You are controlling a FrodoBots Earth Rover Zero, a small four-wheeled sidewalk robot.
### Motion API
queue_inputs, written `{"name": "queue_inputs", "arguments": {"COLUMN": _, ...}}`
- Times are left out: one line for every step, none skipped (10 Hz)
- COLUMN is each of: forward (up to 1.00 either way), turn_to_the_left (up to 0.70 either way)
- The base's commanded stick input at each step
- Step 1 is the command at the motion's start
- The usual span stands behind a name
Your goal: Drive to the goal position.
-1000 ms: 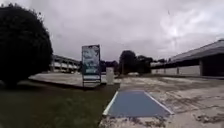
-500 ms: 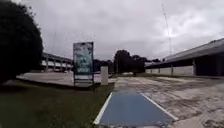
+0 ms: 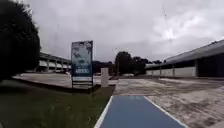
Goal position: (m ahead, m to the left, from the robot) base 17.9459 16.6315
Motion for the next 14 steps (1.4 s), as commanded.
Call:
{"name": "queue_inputs", "arguments": {"forward": 0.5, "turn_to_the_left": 0.0}}
{"name": "queue_inputs", "arguments": {"forward": 0.5, "turn_to_the_left": 0.0}}
{"name": "queue_inputs", "arguments": {"forward": 0.5, "turn_to_the_left": 0.0}}
{"name": "queue_inputs", "arguments": {"forward": 0.5, "turn_to_the_left": 0.0}}
{"name": "queue_inputs", "arguments": {"forward": 0.5, "turn_to_the_left": 0.0}}
{"name": "queue_inputs", "arguments": {"forward": 0.5, "turn_to_the_left": 0.0}}
{"name": "queue_inputs", "arguments": {"forward": 0.5, "turn_to_the_left": 0.0}}
{"name": "queue_inputs", "arguments": {"forward": 0.5, "turn_to_the_left": 0.0}}
{"name": "queue_inputs", "arguments": {"forward": 0.5, "turn_to_the_left": 0.0}}
{"name": "queue_inputs", "arguments": {"forward": 0.5, "turn_to_the_left": 0.0}}
{"name": "queue_inputs", "arguments": {"forward": 0.5, "turn_to_the_left": 0.0}}
{"name": "queue_inputs", "arguments": {"forward": 0.5, "turn_to_the_left": 0.0}}
{"name": "queue_inputs", "arguments": {"forward": 0.5, "turn_to_the_left": 0.0}}
{"name": "queue_inputs", "arguments": {"forward": 0.5, "turn_to_the_left": 0.0}}
